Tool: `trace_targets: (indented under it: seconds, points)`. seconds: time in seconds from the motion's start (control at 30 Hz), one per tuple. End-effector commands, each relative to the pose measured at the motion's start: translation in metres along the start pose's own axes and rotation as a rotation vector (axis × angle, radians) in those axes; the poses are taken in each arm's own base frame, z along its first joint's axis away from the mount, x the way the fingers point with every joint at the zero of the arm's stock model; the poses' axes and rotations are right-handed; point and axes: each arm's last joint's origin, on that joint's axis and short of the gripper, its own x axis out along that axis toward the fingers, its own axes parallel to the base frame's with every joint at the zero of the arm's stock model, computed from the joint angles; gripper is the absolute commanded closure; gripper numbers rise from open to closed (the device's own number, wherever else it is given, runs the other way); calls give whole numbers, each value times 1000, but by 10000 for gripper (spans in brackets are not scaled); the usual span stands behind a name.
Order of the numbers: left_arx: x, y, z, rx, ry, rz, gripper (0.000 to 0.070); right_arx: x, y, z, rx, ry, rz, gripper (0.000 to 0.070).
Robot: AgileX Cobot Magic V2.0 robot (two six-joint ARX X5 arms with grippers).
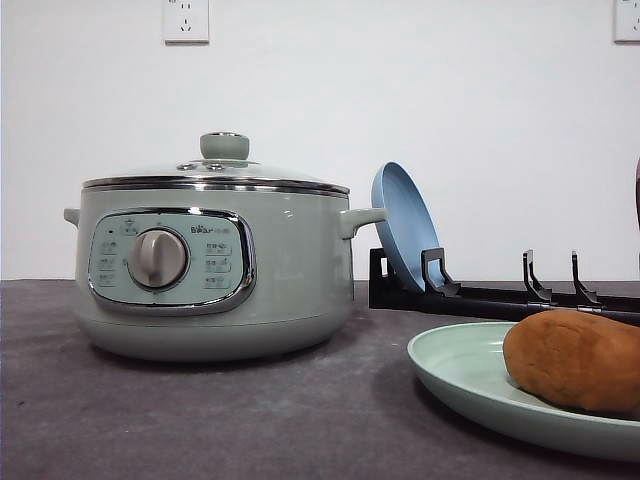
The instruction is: Transfer potato from steamer to green plate
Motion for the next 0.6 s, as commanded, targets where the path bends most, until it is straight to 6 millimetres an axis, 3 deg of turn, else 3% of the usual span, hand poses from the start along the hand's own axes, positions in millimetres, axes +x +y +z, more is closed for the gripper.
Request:
trace_targets:
  seconds: [0.0,0.57]
  points:
    - [2,1,-6,-3,6,4,700,0,0,0,-7,-8,-1,668]
    - [2,-1,-6,0,9,-18,700,0,0,0,-7,-8,-1,668]
